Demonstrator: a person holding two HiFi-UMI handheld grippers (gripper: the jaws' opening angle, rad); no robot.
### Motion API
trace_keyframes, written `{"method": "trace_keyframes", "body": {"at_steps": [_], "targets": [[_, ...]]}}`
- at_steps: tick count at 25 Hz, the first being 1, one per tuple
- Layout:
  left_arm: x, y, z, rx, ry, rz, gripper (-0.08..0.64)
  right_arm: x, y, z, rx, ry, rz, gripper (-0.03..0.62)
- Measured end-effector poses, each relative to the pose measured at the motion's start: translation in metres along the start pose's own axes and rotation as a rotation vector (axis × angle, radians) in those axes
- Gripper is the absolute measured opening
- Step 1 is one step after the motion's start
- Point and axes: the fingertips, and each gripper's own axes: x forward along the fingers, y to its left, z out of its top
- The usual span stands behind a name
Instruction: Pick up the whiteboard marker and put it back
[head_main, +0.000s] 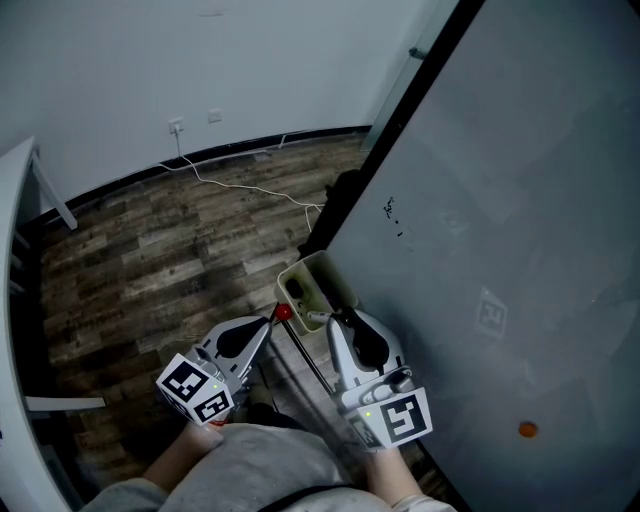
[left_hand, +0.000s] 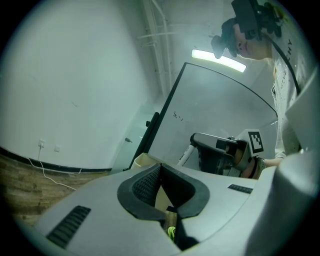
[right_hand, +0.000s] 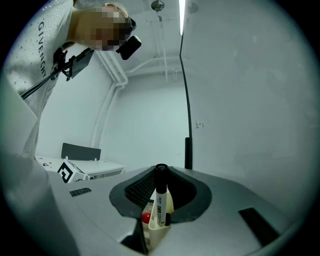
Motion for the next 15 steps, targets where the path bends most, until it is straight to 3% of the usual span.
{"method": "trace_keyframes", "body": {"at_steps": [15], "targets": [[0.0010,0.0010,0.0056,0.010,-0.006,-0.011,0.014,0.0023,0.0008,0.0102,-0.005,-0.002,0.011,0.083]]}}
